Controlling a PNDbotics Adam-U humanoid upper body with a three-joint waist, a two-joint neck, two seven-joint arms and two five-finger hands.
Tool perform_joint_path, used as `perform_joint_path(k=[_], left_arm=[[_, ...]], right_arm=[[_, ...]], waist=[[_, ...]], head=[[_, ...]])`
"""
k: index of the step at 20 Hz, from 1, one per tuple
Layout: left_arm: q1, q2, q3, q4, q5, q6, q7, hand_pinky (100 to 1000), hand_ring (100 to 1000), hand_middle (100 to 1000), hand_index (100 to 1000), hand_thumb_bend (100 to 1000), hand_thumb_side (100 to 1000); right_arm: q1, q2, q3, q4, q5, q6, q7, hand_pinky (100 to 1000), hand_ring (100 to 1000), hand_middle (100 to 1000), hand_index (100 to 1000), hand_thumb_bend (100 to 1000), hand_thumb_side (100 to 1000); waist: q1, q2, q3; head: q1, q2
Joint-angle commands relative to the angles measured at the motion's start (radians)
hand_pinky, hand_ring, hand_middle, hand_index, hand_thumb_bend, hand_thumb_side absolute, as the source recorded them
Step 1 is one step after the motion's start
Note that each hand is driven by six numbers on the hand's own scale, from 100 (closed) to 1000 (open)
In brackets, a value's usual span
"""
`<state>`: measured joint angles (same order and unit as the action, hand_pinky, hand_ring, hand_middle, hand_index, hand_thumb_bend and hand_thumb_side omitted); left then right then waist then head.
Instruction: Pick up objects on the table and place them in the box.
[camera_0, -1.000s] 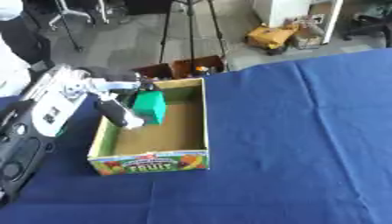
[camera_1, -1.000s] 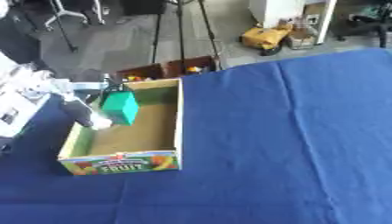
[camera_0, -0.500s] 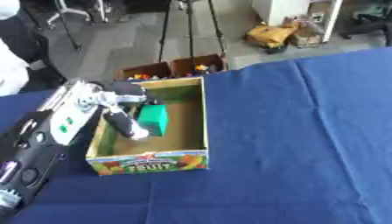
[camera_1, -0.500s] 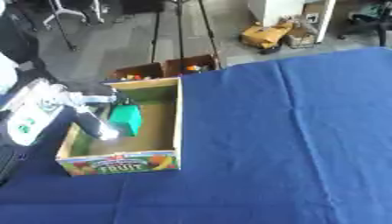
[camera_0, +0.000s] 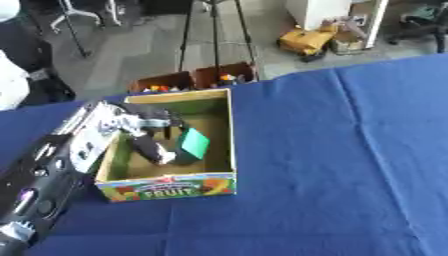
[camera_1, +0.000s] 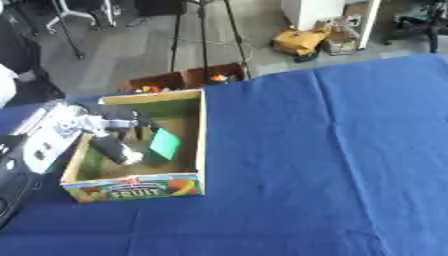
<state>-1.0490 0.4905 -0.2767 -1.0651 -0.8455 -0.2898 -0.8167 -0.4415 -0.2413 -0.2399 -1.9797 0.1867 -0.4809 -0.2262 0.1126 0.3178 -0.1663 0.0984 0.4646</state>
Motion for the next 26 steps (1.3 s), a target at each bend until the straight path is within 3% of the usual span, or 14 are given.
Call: perform_joint_path(k=[1, 3, 8, 12, 17, 20, 21, 26], left_arm=[[-0.025, 0.014, 0.001, -0.031, -0.056, -0.108, -0.090, 838, 941, 1000, 1000, 210, 614], [-0.027, 0.014, 0.005, -0.039, -0.089, -0.113, -0.089, 880, 968, 1000, 1000, 292, 646], [-0.027, 0.014, 0.022, -0.076, -0.153, -0.117, -0.060, 911, 990, 1000, 1000, 341, 672], [-0.032, 0.027, 0.039, -0.131, -0.160, -0.117, -0.041, 924, 999, 1000, 1000, 430, 720], [-0.027, 0.058, 0.067, -0.246, -0.112, -0.104, -0.013, 906, 984, 1000, 1000, 293, 689], [0.000, 0.086, 0.102, -0.372, -0.049, -0.066, 0.041, 869, 952, 1000, 1000, 199, 659], [0.012, 0.095, 0.117, -0.418, -0.023, -0.044, 0.075, 831, 921, 975, 1000, 124, 668], [0.100, 0.133, 0.201, -0.660, 0.110, 0.124, 0.370, 779, 869, 910, 1000, 100, 730]], right_arm=[[-0.013, -0.007, 0.001, -0.020, -0.011, -0.001, 0.004, 724, 718, 500, 729, 100, 694], [-0.013, -0.006, 0.002, -0.020, -0.011, -0.001, 0.005, 724, 718, 498, 729, 100, 689], [-0.010, -0.005, 0.002, -0.020, -0.012, 0.000, 0.005, 724, 719, 497, 729, 100, 687], [-0.006, -0.006, 0.001, -0.020, -0.012, 0.002, 0.004, 725, 719, 495, 728, 100, 681], [-0.003, -0.007, -0.002, -0.020, -0.010, 0.003, 0.001, 724, 719, 495, 728, 100, 683], [-0.003, -0.010, -0.006, -0.020, -0.006, 0.003, -0.005, 723, 719, 496, 728, 100, 686], [-0.003, -0.011, -0.008, -0.020, -0.004, 0.002, -0.008, 723, 719, 497, 728, 100, 688], [-0.009, -0.016, -0.017, -0.020, 0.009, 0.000, -0.029, 719, 717, 501, 727, 100, 698]], waist=[[-0.003, -0.023, -0.001], [-0.002, -0.025, -0.002], [-0.002, -0.028, -0.002], [-0.003, -0.031, 0.002], [-0.005, -0.032, 0.008], [-0.007, -0.032, 0.016], [-0.008, -0.032, 0.019], [-0.016, -0.032, 0.037]], head=[[0.000, -0.008], [-0.001, -0.009], [-0.002, -0.007], [-0.003, -0.003], [-0.008, 0.000], [-0.015, 0.003], [-0.018, 0.004], [-0.041, 0.012]])
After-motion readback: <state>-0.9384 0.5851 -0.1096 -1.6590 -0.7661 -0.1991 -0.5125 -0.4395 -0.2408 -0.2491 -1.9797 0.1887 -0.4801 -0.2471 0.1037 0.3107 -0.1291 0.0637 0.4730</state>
